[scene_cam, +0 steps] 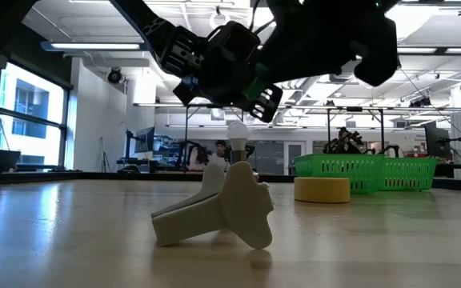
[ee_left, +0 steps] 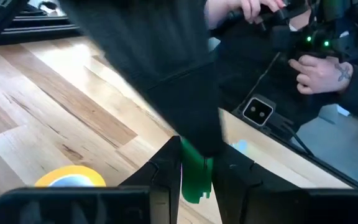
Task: Pick and place Stapler, Stapler remover, tape
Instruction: Put the green stapler into the right green basket
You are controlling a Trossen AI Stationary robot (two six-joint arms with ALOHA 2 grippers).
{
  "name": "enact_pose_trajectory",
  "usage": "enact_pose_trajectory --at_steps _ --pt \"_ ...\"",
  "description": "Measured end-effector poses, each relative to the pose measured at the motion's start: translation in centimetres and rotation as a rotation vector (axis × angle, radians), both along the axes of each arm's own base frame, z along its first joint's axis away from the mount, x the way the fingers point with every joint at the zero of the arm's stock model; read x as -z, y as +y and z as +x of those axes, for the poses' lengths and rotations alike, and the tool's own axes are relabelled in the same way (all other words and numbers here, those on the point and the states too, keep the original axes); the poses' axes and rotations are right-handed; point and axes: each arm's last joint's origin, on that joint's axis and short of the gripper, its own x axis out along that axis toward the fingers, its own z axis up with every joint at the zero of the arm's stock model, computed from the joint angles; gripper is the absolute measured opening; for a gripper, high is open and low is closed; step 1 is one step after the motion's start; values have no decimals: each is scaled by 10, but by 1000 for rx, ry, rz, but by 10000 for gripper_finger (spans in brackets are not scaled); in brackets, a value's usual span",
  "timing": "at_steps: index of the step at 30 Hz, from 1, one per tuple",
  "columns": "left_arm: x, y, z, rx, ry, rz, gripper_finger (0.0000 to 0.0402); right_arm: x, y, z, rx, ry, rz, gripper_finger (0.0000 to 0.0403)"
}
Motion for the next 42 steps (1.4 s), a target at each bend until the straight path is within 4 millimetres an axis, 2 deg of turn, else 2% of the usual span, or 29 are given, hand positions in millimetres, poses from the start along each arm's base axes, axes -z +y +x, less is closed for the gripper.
enact_pose_trajectory --at_steps 6,14,19,28,42 --pt "4 0 -3 2 20 16 66 2 4 13 4 70 -13 149" --pt "6 -1 -4 16 20 29 67 2 4 14 30 81 10 143" --pt "6 0 -4 12 21 33 67 4 3 12 65 94 35 127" --pt "6 0 -4 4 23 40 67 4 4 12 43 99 58 71" --pt "7 0 -3 -41 29 80 67 5 3 12 56 106 39 54"
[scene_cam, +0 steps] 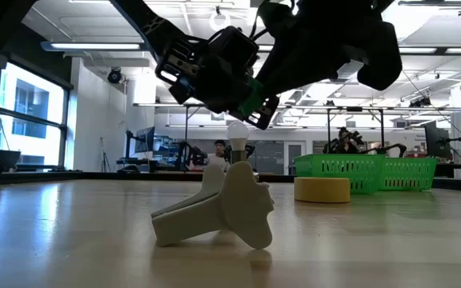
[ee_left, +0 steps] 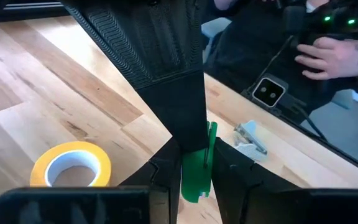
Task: Pick and place Stapler, Stapler remover, tape
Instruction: Put the green stapler into the right green basket
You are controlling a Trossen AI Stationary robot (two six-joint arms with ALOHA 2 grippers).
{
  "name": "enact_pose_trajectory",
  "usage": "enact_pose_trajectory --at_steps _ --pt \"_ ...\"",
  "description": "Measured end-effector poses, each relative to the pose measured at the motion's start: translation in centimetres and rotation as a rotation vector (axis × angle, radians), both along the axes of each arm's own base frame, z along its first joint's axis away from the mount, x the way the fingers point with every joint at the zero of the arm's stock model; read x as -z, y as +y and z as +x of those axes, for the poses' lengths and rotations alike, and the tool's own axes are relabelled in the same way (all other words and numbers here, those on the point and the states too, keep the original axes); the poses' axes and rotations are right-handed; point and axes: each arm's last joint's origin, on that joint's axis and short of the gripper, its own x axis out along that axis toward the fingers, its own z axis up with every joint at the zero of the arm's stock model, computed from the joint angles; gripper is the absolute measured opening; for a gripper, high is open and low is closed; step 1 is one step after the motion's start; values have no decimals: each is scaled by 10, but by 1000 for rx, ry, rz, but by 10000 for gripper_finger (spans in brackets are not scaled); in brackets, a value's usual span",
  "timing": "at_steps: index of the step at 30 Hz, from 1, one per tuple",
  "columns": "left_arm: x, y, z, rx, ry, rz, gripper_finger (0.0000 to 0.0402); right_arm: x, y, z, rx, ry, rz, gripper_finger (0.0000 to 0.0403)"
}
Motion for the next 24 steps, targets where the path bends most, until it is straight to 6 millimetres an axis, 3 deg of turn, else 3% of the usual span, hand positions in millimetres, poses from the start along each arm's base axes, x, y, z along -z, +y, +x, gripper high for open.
enact_pose_trajectory --at_steps 13,24 --pt "1 1 2 -74 10 66 71 3 -4 -2 31 38 17 54" --pt "0 2 2 -100 11 82 163 3 -4 -2 43 39 20 54"
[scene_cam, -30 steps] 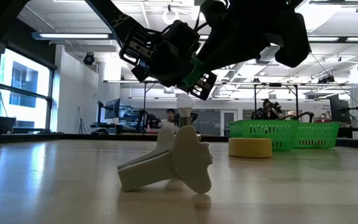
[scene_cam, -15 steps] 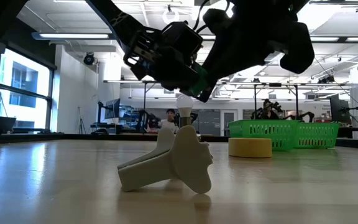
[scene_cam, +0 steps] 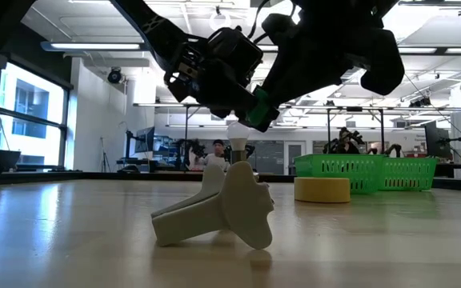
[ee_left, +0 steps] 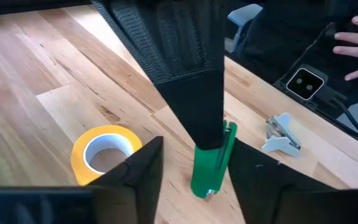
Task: Pick and place Stapler, Stapler remover, tape
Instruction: Put the green stapler into the right green basket
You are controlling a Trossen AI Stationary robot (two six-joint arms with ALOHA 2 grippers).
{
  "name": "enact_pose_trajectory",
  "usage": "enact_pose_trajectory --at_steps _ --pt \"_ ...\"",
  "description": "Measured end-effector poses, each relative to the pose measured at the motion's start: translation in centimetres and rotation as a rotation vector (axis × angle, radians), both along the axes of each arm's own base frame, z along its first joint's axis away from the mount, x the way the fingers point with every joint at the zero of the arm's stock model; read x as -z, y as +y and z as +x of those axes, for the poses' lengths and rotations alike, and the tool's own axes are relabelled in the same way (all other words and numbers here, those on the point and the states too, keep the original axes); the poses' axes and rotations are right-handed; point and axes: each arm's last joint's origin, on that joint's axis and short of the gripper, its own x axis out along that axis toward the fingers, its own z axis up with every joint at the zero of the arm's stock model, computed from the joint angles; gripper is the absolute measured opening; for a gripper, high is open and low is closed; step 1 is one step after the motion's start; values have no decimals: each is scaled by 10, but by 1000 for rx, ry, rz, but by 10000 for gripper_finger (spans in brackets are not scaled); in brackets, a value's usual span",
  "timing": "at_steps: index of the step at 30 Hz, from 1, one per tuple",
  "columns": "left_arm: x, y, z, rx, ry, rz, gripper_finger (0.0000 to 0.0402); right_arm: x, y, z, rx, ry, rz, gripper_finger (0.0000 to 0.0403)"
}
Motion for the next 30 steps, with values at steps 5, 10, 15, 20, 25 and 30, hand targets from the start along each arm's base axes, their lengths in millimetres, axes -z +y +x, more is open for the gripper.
enact_pose_trajectory --at_steps 5,10,15,20,25,30 --pt "-1 0 -1 46 -31 -6 211 -1 0 1 0 -7 3 54" --pt "-1 -1 -1 68 -50 -4 232 -2 0 1 1 -9 3 54" --pt "-1 -1 -1 70 -49 -5 234 -2 0 0 3 -5 4 54" --pt "-1 -1 -1 72 -48 -8 234 -2 0 0 3 -3 3 54" --pt "-1 -1 -1 62 -42 -2 234 -1 0 0 10 -1 -5 54" --pt "-13 4 -7 2 -27 42 234 0 -1 -2 51 14 -22 54"
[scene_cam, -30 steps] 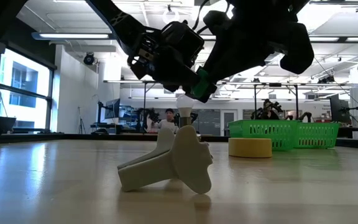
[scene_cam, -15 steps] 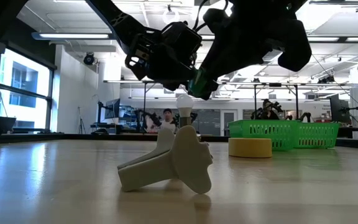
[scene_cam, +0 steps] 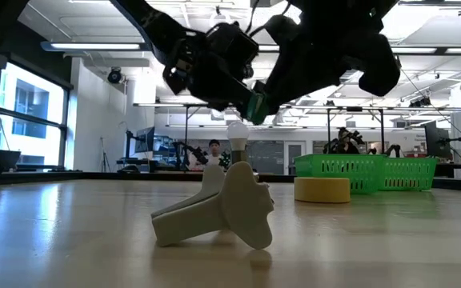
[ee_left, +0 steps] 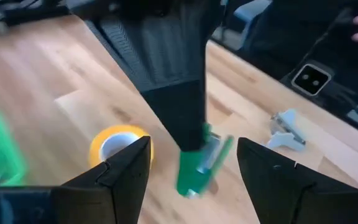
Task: Pick and place Stapler, Stapler remover, tape
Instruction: Put the green stapler into the right green basket, then put the yellow tape into the black basket
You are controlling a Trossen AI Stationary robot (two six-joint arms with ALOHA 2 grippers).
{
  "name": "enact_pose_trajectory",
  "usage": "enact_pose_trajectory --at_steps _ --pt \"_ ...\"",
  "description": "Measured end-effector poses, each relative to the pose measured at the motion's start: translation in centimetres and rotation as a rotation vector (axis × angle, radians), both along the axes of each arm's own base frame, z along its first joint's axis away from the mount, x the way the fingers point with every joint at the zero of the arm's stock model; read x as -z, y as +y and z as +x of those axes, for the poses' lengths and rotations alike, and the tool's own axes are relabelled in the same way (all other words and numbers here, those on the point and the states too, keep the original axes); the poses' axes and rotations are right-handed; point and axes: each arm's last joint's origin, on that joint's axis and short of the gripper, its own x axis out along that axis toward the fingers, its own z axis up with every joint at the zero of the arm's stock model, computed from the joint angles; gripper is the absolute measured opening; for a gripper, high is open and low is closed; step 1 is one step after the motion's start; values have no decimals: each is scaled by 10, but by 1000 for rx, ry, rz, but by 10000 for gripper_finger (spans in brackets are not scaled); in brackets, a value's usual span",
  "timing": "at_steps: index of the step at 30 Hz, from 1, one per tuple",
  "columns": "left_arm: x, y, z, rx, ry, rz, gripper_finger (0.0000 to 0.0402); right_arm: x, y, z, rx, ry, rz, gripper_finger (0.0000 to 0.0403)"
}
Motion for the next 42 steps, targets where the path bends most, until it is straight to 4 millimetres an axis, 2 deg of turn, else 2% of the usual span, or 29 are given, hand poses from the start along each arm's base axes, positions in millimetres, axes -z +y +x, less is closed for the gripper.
enact_pose_trajectory --at_steps 6,12,18,25,28,30,36,42 --pt "-32 9 -18 -113 27 77 234 5 0 -9 105 54 -66 54" --pt "-54 10 -38 -193 123 90 234 1 -7 -40 354 128 -179 54" --pt "-50 10 -52 -272 367 -18 234 -21 -31 -82 704 107 -162 54" --pt "-50 7 -51 -278 380 -19 234 -44 -66 -113 1038 140 71 54" --pt "-50 4 -51 -264 378 -32 234 -48 -78 -120 1105 151 85 54" --pt "-50 0 -50 -264 392 -42 234 -50 -84 -121 1126 153 86 74" --pt "-50 -8 -49 -289 448 -85 234 -48 -104 -121 1194 226 127 168" --pt "-50 -16 -48 -294 479 -104 234 -49 -116 -123 1251 217 113 201"
